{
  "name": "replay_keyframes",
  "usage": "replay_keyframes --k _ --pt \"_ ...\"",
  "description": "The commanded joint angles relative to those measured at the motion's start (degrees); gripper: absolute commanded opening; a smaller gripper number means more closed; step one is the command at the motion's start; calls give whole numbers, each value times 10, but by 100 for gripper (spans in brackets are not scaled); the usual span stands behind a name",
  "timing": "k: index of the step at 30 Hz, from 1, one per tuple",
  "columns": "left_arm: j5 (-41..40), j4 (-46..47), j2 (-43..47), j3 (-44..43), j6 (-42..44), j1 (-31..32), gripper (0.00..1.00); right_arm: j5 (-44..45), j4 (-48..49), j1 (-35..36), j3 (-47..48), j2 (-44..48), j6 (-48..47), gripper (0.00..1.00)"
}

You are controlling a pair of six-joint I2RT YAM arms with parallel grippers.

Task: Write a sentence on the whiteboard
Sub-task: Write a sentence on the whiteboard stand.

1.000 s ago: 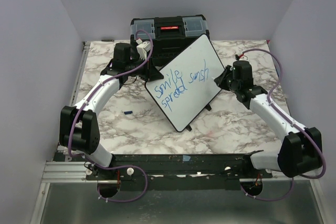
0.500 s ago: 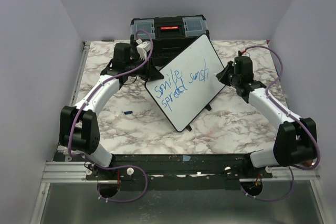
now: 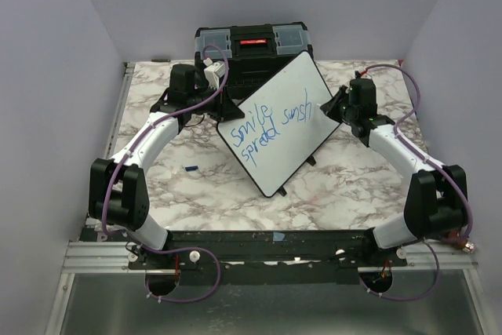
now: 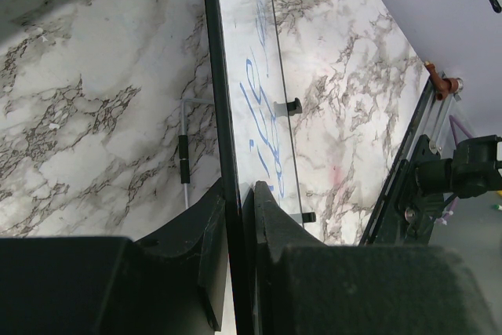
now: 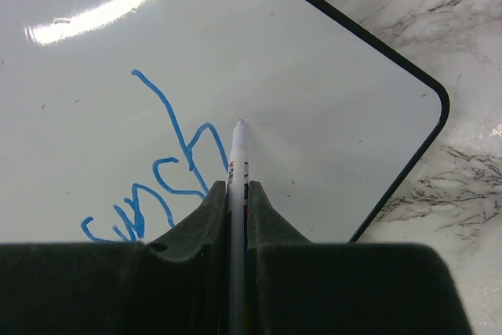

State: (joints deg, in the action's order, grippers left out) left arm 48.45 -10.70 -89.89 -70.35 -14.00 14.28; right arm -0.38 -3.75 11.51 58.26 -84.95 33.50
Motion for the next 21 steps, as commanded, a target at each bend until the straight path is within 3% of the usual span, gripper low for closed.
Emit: replay_keyframes --k 1,21 --pt "-8 41 19 -8 52 6 0 -16 20 -5 32 -18 9 1" --pt "-8 43 21 -8 53 6 0 -55 14 -5 6 -37 3 1"
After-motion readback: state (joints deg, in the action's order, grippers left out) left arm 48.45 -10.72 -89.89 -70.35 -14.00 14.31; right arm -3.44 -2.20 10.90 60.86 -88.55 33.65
